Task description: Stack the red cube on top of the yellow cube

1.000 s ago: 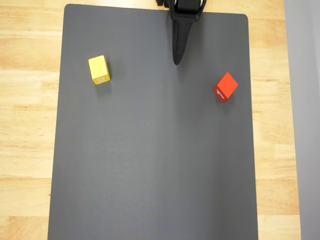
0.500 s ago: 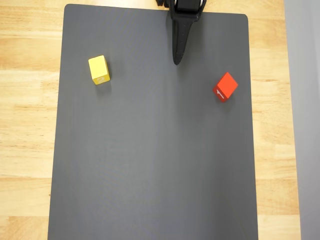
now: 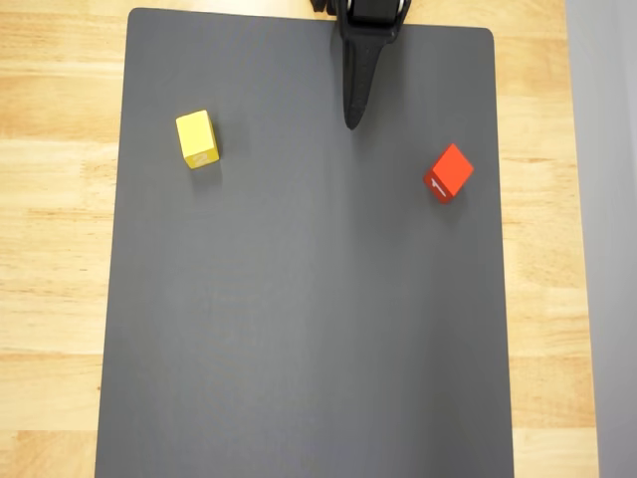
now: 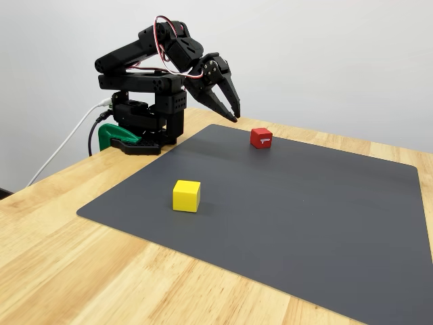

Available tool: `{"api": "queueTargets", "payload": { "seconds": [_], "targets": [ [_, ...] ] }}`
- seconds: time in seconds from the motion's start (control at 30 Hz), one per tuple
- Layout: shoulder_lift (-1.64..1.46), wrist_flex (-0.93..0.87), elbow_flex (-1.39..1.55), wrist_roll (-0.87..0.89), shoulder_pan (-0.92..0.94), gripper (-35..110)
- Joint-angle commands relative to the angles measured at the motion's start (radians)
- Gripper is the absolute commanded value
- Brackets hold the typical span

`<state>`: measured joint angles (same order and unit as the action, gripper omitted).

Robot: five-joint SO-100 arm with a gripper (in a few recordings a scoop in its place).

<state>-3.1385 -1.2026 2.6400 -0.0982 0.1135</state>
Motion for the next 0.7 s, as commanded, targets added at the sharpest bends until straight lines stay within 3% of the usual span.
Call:
{"api": "queueTargets", "payload": {
  "seconds": [0.0,0.67],
  "targets": [
    [-0.005,-0.005,-0.002,-0.011,0.018,0],
    [-0.005,-0.005,-0.002,-0.011,0.018,0]
  ]
}}
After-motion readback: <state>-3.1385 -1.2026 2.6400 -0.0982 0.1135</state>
